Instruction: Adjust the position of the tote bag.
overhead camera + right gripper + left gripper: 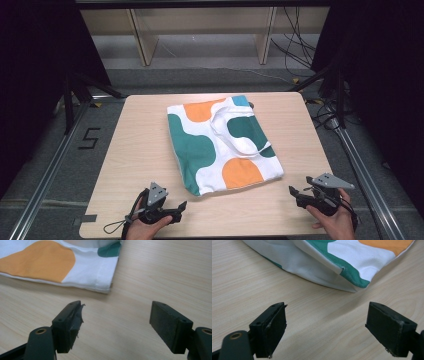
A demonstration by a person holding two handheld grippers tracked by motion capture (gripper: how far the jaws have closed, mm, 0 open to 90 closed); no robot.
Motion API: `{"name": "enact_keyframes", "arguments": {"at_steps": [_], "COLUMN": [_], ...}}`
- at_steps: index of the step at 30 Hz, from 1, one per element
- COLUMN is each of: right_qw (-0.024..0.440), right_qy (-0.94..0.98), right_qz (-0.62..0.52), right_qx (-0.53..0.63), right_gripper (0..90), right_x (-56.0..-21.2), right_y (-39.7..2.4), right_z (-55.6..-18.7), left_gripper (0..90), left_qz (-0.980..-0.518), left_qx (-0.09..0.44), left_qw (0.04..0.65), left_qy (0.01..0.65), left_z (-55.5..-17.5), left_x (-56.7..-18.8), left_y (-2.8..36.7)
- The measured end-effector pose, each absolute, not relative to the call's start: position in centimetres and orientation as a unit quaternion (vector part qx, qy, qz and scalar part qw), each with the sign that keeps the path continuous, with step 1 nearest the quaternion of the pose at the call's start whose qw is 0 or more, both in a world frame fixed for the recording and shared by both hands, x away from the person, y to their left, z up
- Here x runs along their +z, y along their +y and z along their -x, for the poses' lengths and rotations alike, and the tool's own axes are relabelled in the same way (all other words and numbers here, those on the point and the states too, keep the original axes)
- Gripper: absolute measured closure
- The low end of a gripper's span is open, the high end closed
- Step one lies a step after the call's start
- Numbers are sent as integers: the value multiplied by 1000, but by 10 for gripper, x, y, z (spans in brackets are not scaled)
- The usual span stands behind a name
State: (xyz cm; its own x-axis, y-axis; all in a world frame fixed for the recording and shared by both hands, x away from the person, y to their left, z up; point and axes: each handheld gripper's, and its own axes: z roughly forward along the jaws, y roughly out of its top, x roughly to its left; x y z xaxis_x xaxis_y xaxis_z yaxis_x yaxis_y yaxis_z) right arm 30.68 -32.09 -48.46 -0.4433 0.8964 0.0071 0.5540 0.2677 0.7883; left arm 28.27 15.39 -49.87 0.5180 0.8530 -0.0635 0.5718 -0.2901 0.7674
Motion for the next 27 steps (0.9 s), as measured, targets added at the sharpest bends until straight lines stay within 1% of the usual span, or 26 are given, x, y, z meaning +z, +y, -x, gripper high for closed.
{"name": "enact_keyframes", "arguments": {"at_steps": [3, 9, 10, 15, 16, 18, 19, 20, 21, 22, 24, 25, 27], "right_qw": [228, 240, 231, 222, 211, 209, 218, 200, 212, 205, 196, 209, 209], "right_qy": [768, 773, 771, 762, 745, 743, 746, 735, 744, 741, 739, 743, 743], "right_qz": [-463, -449, -458, -481, -511, -513, -501, -522, -503, -511, -519, -508, -511], "right_qx": [379, 378, 377, 372, 373, 376, 381, 383, 386, 384, 382, 382, 378], "right_gripper": [283, 281, 281, 282, 283, 283, 283, 283, 283, 283, 283, 283, 283], "right_x": [-482, -482, -483, -485, -485, -485, -485, -484, -484, -482, -481, -483, -483], "right_y": [-319, -323, -324, -331, -332, -333, -337, -333, -335, -332, -330, -330, -330], "right_z": [-306, -310, -310, -314, -313, -313, -315, -312, -314, -311, -310, -312, -312], "left_gripper": [153, 188, 197, 202, 199, 197, 196, 195, 192, 187, 185, 185, 184], "left_qz": [-789, -782, -782, -780, -783, -781, -779, -778, -779, -769, -775, -771, -772], "left_qx": [188, 186, 186, 188, 189, 191, 194, 194, 191, 184, 178, 180, 184], "left_qw": [386, 392, 392, 395, 391, 394, 395, 396, 393, 407, 401, 405, 404], "left_qy": [440, 446, 446, 448, 445, 445, 447, 447, 451, 457, 454, 458, 455], "left_z": [-284, -285, -285, -285, -284, -283, -283, -283, -283, -283, -284, -285, -287], "left_x": [-499, -498, -498, -498, -498, -497, -497, -497, -497, -499, -499, -500, -499], "left_y": [155, 153, 153, 153, 153, 153, 153, 153, 153, 151, 151, 150, 149]}}
